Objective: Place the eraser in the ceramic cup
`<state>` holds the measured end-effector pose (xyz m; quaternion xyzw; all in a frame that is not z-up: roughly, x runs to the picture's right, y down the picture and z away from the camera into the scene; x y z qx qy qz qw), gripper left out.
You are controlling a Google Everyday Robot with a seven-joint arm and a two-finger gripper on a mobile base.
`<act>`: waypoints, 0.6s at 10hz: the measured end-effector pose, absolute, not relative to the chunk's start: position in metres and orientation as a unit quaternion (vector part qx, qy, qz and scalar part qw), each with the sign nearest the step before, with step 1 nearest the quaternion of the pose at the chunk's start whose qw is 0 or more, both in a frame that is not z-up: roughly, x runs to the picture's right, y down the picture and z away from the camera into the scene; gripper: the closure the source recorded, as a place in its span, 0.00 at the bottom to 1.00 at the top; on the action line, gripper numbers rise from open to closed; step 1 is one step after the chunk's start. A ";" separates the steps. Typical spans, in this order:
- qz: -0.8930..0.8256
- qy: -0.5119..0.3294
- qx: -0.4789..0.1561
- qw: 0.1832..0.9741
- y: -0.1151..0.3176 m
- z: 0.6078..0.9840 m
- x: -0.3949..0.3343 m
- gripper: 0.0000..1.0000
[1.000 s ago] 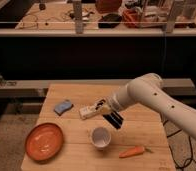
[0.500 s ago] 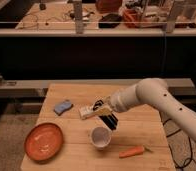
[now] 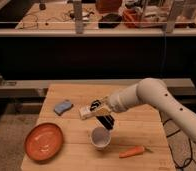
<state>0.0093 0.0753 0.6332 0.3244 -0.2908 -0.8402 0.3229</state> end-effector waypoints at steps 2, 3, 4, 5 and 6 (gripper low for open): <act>-0.837 -0.297 0.330 0.320 0.077 0.628 0.004 1.00; -0.835 -0.301 0.332 0.319 0.079 0.624 0.001 1.00; -0.833 -0.305 0.333 0.319 0.082 0.621 -0.002 1.00; -0.832 -0.308 0.334 0.318 0.085 0.618 -0.004 1.00; -0.830 -0.312 0.334 0.319 0.089 0.615 -0.006 1.00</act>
